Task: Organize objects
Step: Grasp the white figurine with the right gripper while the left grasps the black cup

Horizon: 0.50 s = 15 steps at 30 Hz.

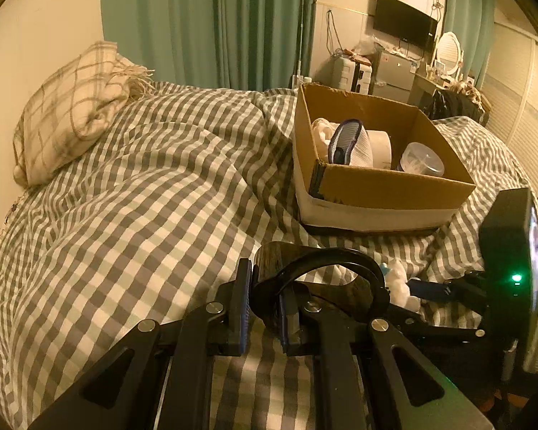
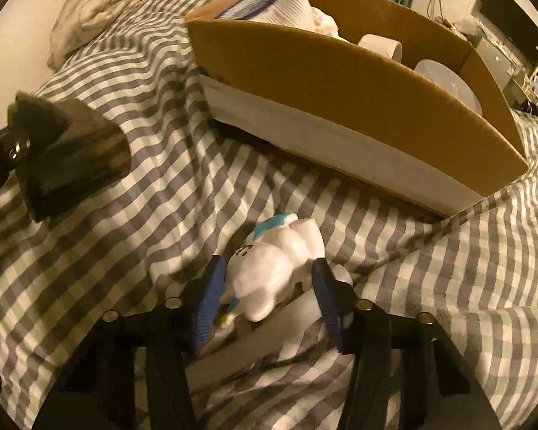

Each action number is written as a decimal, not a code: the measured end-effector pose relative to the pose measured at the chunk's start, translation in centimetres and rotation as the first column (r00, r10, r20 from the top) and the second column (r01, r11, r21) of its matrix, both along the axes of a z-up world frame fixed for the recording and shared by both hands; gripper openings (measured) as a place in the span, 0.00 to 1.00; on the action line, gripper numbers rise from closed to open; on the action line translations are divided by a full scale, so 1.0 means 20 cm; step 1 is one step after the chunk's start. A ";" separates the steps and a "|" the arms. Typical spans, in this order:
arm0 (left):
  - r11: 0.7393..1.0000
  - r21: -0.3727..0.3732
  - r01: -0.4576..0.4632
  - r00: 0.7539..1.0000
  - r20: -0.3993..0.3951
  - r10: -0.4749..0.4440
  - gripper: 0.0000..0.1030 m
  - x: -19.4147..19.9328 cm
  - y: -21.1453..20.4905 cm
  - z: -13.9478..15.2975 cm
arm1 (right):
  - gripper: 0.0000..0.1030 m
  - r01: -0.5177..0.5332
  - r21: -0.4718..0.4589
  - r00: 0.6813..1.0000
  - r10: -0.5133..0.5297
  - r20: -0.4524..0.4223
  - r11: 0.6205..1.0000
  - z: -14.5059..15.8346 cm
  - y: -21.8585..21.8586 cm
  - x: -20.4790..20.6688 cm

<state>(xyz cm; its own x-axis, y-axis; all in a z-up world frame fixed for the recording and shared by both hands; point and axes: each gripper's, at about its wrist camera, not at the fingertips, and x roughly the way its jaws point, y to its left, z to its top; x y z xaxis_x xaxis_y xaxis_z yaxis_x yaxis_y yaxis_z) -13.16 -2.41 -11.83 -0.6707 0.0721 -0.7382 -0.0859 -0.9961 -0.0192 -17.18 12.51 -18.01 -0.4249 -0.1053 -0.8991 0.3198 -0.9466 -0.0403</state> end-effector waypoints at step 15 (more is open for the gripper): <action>0.994 0.092 0.059 0.998 -0.016 -0.058 0.12 0.00 0.07 0.17 | 0.36 0.013 -0.126 0.979 -0.038 -0.198 0.992 0.44 0.15 0.19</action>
